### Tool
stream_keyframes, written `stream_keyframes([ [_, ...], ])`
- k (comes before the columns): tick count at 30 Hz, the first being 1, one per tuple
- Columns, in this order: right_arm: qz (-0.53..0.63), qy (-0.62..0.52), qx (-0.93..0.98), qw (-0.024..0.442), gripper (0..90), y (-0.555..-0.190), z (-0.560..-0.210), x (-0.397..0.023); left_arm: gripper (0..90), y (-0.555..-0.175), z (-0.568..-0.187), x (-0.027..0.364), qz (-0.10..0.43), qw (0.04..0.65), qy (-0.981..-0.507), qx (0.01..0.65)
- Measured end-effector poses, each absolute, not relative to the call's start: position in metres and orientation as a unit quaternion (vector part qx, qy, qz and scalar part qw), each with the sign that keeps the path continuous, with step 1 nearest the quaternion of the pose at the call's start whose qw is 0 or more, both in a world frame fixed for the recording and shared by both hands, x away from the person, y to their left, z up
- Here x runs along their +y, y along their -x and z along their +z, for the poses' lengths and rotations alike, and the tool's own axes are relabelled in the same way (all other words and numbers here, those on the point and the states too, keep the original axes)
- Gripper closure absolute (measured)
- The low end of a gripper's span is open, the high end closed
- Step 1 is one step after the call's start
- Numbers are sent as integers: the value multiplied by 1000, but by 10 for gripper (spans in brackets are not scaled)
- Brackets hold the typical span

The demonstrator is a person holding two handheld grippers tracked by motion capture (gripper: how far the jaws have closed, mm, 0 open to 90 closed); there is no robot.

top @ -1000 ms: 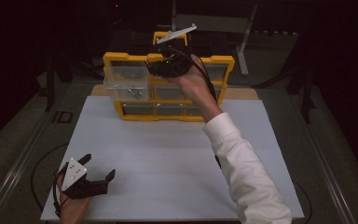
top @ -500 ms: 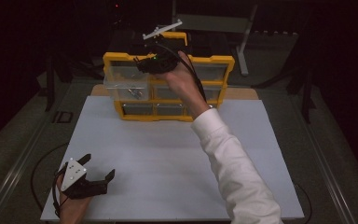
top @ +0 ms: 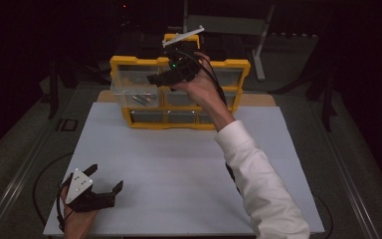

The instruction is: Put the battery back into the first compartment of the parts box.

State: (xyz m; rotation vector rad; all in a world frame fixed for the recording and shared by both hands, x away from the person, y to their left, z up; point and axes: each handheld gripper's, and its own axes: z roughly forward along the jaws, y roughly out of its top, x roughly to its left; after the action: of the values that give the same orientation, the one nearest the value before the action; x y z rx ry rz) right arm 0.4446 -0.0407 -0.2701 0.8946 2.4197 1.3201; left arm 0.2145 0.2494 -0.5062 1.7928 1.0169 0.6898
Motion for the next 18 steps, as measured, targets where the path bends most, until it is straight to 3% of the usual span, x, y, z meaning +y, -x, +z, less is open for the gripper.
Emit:
stream_keyframes([
  [18, 396, -267, 870, 120, 123, -385, -358, -88, 0, -215, -507, 249, 282, 466, -728, 417],
])
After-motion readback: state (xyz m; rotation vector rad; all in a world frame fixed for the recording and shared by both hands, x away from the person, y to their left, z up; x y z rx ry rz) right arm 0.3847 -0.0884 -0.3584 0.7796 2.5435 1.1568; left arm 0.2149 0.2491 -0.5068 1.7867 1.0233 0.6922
